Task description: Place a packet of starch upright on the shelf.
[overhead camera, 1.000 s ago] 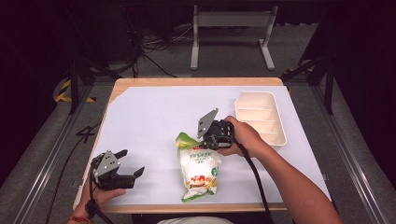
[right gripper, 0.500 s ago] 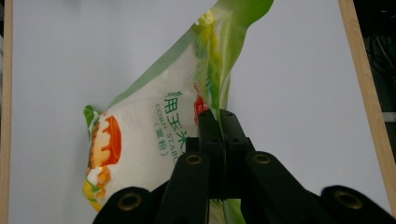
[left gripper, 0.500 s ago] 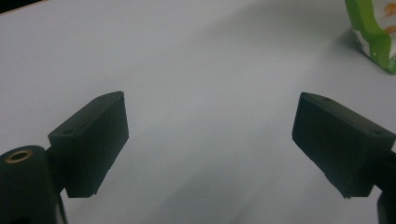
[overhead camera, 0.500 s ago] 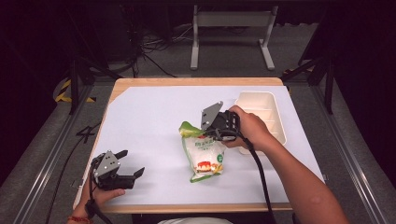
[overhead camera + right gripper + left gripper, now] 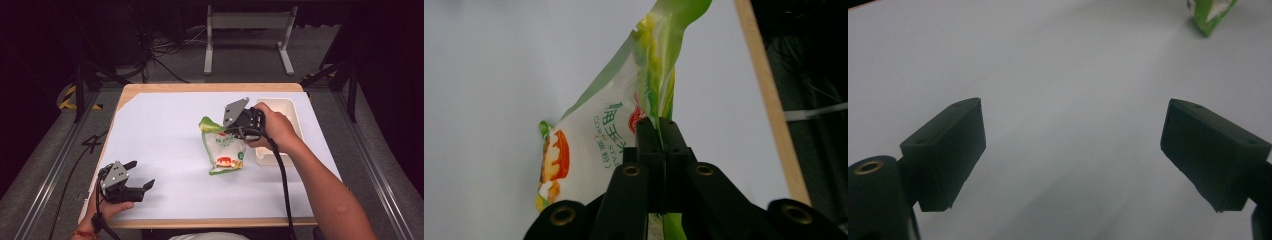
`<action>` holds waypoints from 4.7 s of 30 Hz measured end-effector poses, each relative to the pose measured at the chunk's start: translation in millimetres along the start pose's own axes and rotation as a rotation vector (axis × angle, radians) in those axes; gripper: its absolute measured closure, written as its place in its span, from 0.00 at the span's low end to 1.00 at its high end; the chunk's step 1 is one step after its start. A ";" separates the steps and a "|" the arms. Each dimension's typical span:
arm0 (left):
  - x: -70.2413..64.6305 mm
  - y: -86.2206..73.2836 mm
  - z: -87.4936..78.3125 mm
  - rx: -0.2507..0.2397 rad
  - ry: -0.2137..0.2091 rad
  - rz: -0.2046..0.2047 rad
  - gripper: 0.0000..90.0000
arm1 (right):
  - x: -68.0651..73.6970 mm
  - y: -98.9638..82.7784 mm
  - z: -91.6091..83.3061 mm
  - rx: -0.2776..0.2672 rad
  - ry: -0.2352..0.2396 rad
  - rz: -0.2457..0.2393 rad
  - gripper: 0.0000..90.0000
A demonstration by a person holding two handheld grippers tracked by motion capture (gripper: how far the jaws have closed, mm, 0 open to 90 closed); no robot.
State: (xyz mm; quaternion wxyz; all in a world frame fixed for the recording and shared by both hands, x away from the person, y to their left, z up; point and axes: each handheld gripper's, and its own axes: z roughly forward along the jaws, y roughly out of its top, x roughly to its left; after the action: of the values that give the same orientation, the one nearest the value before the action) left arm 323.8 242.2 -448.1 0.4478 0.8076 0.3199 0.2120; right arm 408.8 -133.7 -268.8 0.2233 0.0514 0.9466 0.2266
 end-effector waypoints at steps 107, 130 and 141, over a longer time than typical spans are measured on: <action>-0.4 -0.4 3.4 0.009 0.002 -0.006 0.12 | -84.1 -156.1 -18.0 -0.022 -0.315 0.323 0.98; -0.4 0.1 4.2 0.006 -0.001 -0.005 0.12 | -79.0 -148.1 -11.3 -0.124 -0.351 0.315 0.99; -0.5 0.3 3.4 0.007 -0.003 -0.010 0.12 | -76.2 -156.1 -4.4 -0.109 -0.335 0.342 0.96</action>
State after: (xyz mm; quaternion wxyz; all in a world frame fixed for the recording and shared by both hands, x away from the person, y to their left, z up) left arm 325.7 239.7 -449.6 0.4464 0.8079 0.3239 0.2074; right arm 475.6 -289.8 -305.4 0.3379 0.2359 0.8603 0.3001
